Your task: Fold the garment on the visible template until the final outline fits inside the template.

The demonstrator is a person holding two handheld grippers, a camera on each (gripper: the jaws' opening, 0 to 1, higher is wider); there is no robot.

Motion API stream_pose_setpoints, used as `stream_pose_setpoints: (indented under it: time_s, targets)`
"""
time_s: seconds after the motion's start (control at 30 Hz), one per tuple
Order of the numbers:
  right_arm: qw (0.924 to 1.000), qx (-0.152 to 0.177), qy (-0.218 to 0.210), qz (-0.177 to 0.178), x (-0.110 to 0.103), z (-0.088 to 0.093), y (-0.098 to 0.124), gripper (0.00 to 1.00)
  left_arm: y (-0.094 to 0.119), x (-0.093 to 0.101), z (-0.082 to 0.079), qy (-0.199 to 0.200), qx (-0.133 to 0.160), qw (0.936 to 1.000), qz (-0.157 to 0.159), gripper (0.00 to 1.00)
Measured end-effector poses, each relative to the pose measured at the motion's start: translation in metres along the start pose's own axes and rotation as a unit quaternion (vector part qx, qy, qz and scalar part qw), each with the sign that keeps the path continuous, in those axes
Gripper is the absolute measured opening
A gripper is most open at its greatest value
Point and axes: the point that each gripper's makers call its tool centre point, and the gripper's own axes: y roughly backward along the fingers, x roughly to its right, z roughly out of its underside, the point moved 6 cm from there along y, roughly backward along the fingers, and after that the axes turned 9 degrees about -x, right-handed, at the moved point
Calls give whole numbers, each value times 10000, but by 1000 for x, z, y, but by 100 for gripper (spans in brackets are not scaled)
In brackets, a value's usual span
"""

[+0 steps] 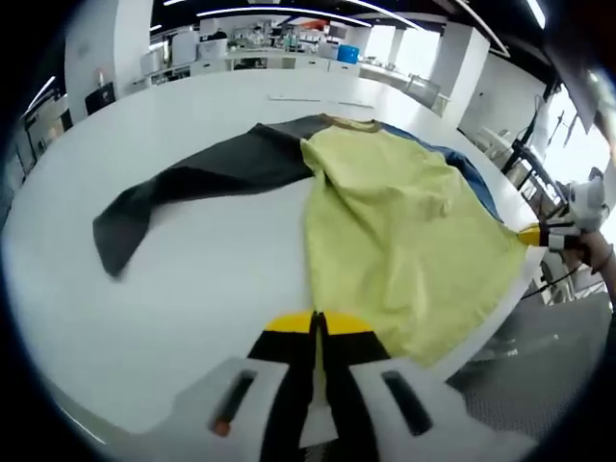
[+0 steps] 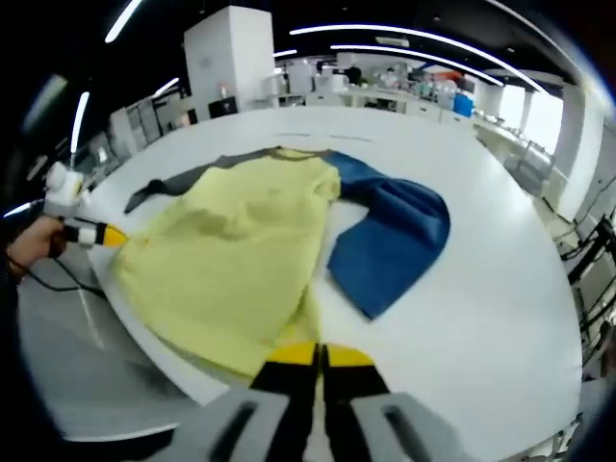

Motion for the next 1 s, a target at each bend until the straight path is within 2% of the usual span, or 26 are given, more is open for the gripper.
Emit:
stream_pose_setpoints:
  time_s: [0.2, 0.57, 0.77, 0.9, 0.93, 1.0]
  targets:
    - [9993, -56, -331, 152, 1, 5, 6, 0, 0, -1, 1, 81, 0, 10000, -29, 0]
    - [9988, -257, -260, 338, -4, 12, 5, 0, 0, 0, 5, 83, -63, 9999, -39, 0]
    - [9984, -447, -221, 260, -4, 20, 0, 0, -2, 0, 9, 63, -186, 9998, -44, 0]
    - [9989, -409, -156, 180, -5, 20, -1, 0, -3, 0, 9, -16, -211, 9998, -42, 0]
    - [9993, -340, -65, 122, -5, 18, -2, 1, -2, 1, 7, -121, -158, 9998, -30, 0]
    - [9995, -287, 5, 117, -6, 15, -1, 11, 0, 2, 3, -186, -57, 9998, -34, 3]
